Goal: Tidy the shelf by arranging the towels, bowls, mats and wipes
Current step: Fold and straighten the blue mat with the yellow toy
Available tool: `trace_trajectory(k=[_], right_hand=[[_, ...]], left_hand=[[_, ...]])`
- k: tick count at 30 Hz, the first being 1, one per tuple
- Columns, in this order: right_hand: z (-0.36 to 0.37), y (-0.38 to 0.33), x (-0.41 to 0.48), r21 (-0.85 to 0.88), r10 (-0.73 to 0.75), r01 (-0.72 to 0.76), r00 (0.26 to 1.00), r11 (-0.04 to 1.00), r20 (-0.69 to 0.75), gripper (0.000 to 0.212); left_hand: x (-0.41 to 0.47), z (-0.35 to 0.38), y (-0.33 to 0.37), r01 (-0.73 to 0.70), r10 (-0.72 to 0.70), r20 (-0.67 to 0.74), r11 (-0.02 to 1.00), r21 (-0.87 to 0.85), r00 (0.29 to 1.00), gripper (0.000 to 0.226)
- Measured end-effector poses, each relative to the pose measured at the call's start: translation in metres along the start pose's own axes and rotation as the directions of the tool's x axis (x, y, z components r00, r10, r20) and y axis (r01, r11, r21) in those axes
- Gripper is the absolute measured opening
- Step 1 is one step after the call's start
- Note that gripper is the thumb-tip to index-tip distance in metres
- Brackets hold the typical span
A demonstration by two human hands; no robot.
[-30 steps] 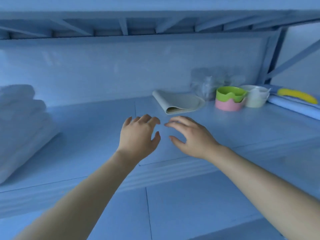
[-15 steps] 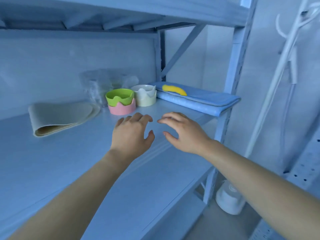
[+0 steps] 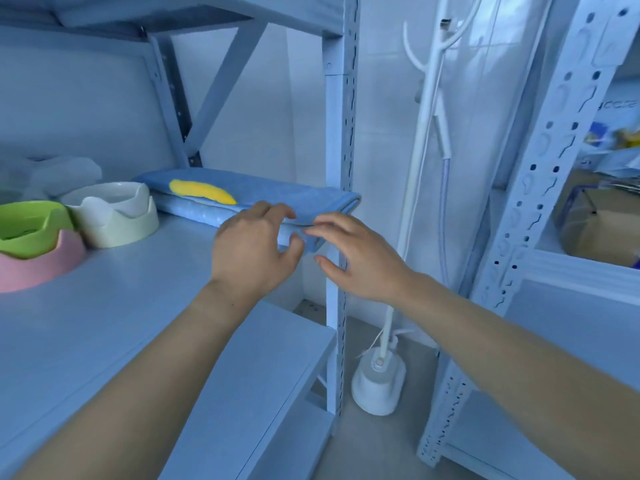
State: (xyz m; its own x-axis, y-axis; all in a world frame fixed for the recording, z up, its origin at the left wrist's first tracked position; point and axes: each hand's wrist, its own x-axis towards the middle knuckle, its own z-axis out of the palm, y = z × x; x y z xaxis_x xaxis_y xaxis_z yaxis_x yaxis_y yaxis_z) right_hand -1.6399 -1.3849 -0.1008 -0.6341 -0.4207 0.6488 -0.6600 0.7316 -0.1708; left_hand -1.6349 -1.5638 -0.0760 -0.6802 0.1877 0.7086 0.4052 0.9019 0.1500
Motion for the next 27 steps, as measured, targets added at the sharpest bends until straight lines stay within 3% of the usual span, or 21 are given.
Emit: trace_trajectory(k=[5,14,20,27], right_hand=[[0.009,0.066,0.029,0.012,-0.019,0.019,0.999,1.000,0.032,0.041],[0.025,0.148,0.066,0.073,-0.028,0.016,0.985,0.997,0.171,0.070],[0.042,0.177,0.079,0.156,-0.124,0.092,0.969,0.983,0.214,0.075],[0.052,0.217,0.099,0.198,-0.333,0.286,0.902,0.937,0.274,0.076]], left_hand=[[0.056,0.052,0.001,0.024,-0.024,-0.007,0.999,-0.044,1.000,0.050],[0.106,0.104,0.001,0.137,-0.134,0.120,0.990,-0.014,0.984,0.039],[0.107,0.120,0.014,0.220,-0.225,0.196,0.974,0.045,0.955,0.025],[0.111,0.143,0.046,0.308,-0.398,0.240,0.889,0.338,0.886,0.046]])
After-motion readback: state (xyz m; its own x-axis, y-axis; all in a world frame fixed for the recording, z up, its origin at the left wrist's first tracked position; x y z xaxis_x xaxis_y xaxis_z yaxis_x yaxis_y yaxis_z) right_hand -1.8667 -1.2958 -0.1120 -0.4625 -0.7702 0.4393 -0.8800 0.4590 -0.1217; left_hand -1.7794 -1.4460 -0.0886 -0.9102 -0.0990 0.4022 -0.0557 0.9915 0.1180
